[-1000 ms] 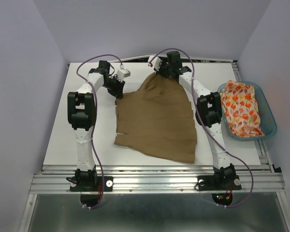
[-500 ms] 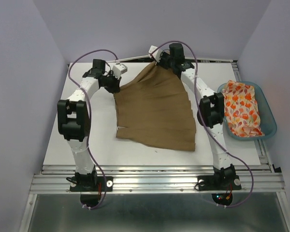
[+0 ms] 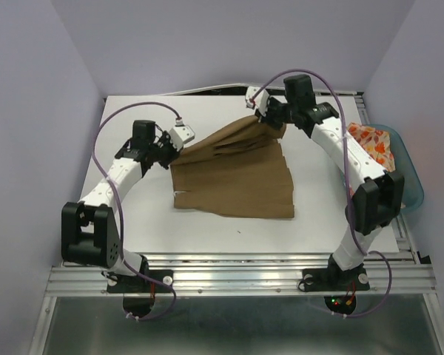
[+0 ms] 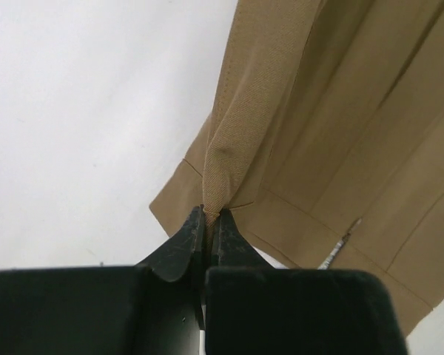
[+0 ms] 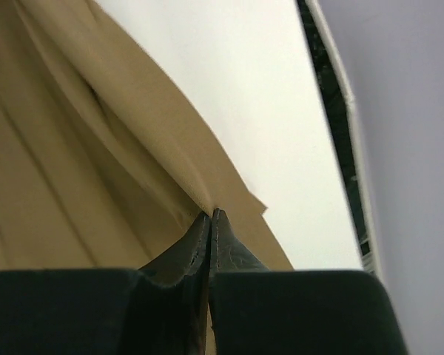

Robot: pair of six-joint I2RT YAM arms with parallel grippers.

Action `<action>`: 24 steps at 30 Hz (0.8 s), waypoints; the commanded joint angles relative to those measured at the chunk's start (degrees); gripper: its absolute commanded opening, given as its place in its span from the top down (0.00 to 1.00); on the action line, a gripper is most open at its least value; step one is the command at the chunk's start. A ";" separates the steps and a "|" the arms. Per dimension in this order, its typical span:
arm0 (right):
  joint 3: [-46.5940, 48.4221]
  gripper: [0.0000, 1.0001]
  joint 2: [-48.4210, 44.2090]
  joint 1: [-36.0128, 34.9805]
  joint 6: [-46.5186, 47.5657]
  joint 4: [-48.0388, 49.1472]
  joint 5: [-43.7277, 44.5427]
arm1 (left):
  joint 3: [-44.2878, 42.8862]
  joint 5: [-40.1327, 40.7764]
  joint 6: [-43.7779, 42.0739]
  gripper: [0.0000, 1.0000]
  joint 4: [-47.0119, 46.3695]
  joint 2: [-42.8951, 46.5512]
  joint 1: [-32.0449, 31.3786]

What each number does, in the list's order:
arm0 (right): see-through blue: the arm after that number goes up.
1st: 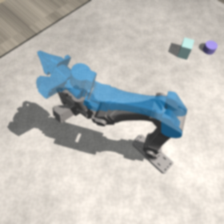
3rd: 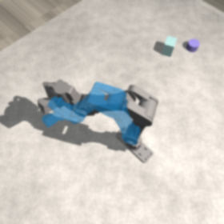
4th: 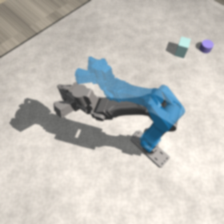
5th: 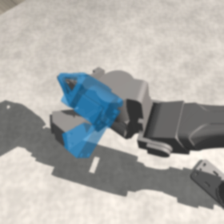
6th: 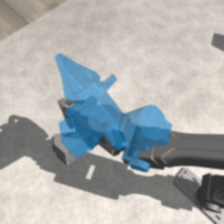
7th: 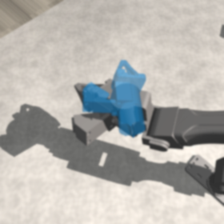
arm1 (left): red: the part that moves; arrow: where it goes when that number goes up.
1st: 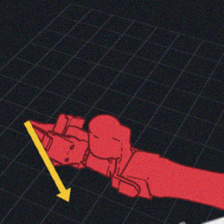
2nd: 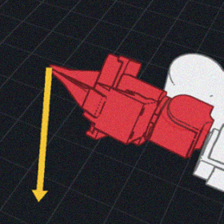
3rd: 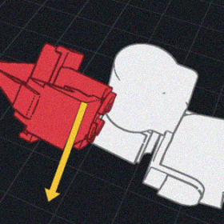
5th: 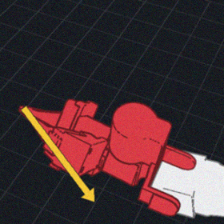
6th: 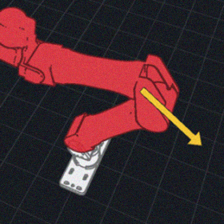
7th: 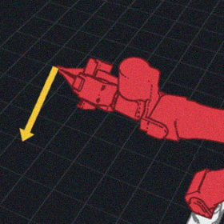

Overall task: Fold and stack the skirts
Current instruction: Fold the skirt

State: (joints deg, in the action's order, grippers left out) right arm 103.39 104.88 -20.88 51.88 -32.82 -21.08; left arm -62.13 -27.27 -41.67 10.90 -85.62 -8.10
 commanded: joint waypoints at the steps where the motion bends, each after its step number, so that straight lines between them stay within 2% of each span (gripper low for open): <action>1: -10.99 0.99 -7.30 -0.73 1.03 -6.47 -1.77 | 7.36 5.02 -5.61 1.00 -0.44 5.29 -1.39; 6: -28.29 0.99 -10.57 -4.25 -3.08 -3.49 -1.77 | 17.38 10.20 -8.60 1.00 -2.89 8.53 -8.67; 11: -35.63 0.99 -11.37 -4.25 -6.35 1.17 0.25 | 23.80 14.17 -8.25 1.00 -5.27 8.02 -11.50; 15: -33.18 0.99 -9.44 -4.25 -8.80 1.00 1.83 | 21.35 16.10 -6.85 1.00 -4.04 3.89 -11.50; 19: -27.21 0.99 -8.20 -4.25 -11.09 0.56 2.88 | 17.14 15.84 -4.30 1.00 -2.90 4.41 -11.33; 24: -17.54 0.99 -6.62 -4.25 -11.62 -1.89 5.79 | 6.33 14.61 -2.63 1.00 2.89 4.85 -10.19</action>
State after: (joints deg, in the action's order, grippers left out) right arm 78.48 98.28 -25.30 41.91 -34.72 -18.65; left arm -47.44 -13.43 -46.15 10.92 -81.80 -19.66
